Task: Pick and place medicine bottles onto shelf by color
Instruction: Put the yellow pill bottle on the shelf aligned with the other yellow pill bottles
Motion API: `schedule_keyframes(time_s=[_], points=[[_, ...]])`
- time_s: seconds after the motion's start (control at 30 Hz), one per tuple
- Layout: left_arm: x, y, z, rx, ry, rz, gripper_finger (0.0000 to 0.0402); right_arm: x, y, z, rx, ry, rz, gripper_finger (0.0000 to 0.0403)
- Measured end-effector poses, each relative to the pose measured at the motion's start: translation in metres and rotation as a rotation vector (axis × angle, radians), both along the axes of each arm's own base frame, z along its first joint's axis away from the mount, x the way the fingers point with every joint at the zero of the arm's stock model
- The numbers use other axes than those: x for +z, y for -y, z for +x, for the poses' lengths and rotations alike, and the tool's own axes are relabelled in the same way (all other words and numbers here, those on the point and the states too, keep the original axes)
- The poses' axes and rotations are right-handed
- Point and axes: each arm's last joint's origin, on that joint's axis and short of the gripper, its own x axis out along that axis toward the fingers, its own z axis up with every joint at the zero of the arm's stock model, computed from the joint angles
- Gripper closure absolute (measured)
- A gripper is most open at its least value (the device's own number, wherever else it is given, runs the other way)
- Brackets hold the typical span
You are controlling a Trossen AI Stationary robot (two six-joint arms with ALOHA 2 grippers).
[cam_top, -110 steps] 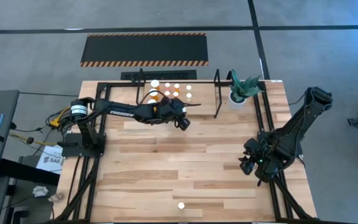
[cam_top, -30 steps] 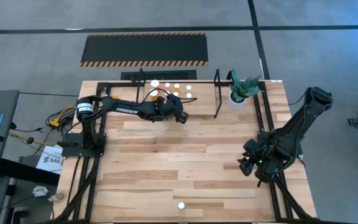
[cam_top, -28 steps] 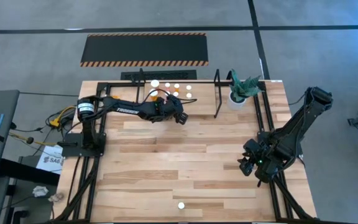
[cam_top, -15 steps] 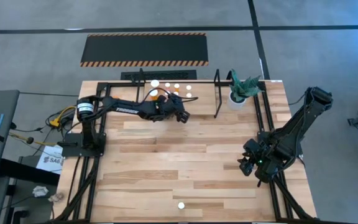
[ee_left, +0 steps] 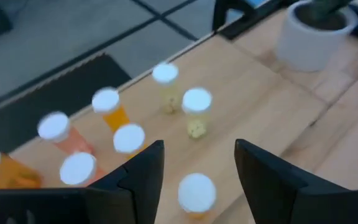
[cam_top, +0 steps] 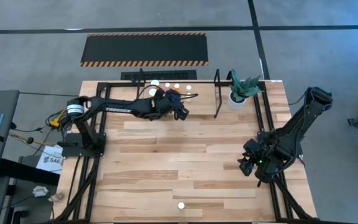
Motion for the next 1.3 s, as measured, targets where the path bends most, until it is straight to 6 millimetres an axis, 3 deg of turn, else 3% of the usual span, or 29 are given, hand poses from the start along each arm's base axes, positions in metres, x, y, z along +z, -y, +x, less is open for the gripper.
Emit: schedule_keyframes(time_s=[0.2, 0.4, 0.67, 0.93, 1.13, 1.3], points=[[0.035, 0.033, -0.015, -0.189, -0.015, 0.033, 0.0218, 0.000, 0.000, 0.000, 0.000, 0.001, 0.001, 0.0178], [0.053, 0.088, -0.024, -0.382, -0.003, 0.033, 0.0218, 0.000, 0.000, 0.000, 0.000, 0.000, 0.001, 0.0178], [0.041, 0.149, -0.030, -0.521, -0.029, -0.014, 0.0218, 0.000, 0.000, 0.000, 0.000, 0.002, 0.002, 0.0178], [0.026, 0.213, -0.043, -0.559, 0.164, -0.139, 0.0218, 0.000, 0.000, 0.000, 0.000, 0.002, 0.003, 0.0178], [0.013, 0.279, -0.066, -0.696, 0.193, -0.201, 0.0218, 0.000, -0.001, 0.000, 0.000, 0.006, 0.008, 0.0178], [0.003, 0.318, -0.086, -0.745, 0.215, -0.266, 0.0218, 0.001, -0.002, 0.002, -0.001, 0.016, 0.020, 0.0178]])
